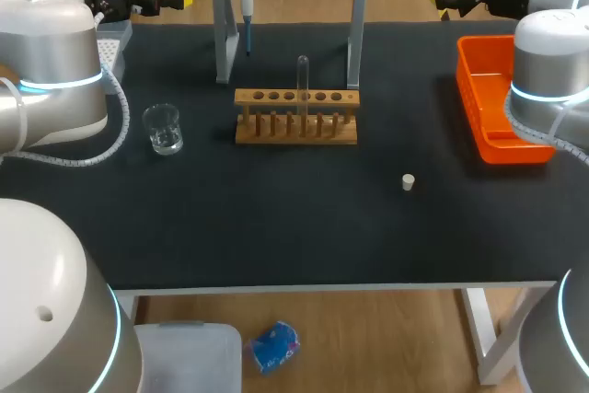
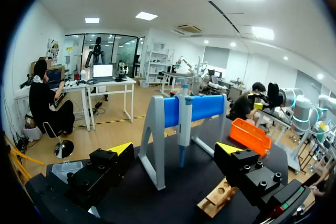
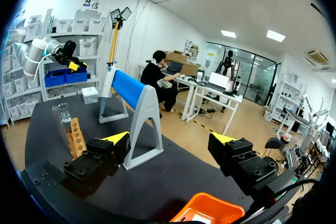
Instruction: Invert the test tube, pick up the pipette, mount the tip to pipette, aspirate from beaker and dispense into the tube, eject the tip, return the pipette, and cap with the stopper.
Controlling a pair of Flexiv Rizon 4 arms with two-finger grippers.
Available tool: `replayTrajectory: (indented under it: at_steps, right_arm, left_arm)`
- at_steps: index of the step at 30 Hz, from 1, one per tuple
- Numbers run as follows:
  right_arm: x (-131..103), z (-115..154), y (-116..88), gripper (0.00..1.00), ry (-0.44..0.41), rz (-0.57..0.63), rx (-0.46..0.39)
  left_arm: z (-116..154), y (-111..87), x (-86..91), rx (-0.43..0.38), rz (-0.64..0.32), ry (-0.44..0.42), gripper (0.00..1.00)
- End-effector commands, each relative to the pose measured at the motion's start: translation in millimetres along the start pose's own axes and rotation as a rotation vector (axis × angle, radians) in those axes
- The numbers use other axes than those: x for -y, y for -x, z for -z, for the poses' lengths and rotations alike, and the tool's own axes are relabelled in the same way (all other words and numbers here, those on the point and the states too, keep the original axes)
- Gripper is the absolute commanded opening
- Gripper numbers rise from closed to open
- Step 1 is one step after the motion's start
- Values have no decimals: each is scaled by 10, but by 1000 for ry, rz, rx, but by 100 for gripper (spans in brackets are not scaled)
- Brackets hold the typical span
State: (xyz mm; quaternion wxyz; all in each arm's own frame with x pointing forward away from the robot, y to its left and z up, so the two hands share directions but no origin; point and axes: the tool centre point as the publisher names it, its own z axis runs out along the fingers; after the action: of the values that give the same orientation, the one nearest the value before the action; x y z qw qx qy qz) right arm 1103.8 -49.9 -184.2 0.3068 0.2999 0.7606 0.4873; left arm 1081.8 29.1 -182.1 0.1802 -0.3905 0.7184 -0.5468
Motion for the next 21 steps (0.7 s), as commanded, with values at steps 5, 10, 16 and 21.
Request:
replayTrajectory:
  at_steps: [5, 10, 16, 21]
  right_arm:
    - [0, -3, 4, 100, -1, 0, -1]
    - [0, -3, 4, 100, -1, 0, -1]
    - [-151, 246, -192, 100, 66, 30, -108]
    - [-218, 552, -474, 100, 118, 40, -237]
  left_arm:
    - [1, 15, 7, -6, 1, 2, 100]
    - [1, 15, 7, -6, 1, 2, 100]
    - [270, -242, 53, -110, -106, -43, 100]
    - [498, -511, -74, -198, -178, -7, 100]
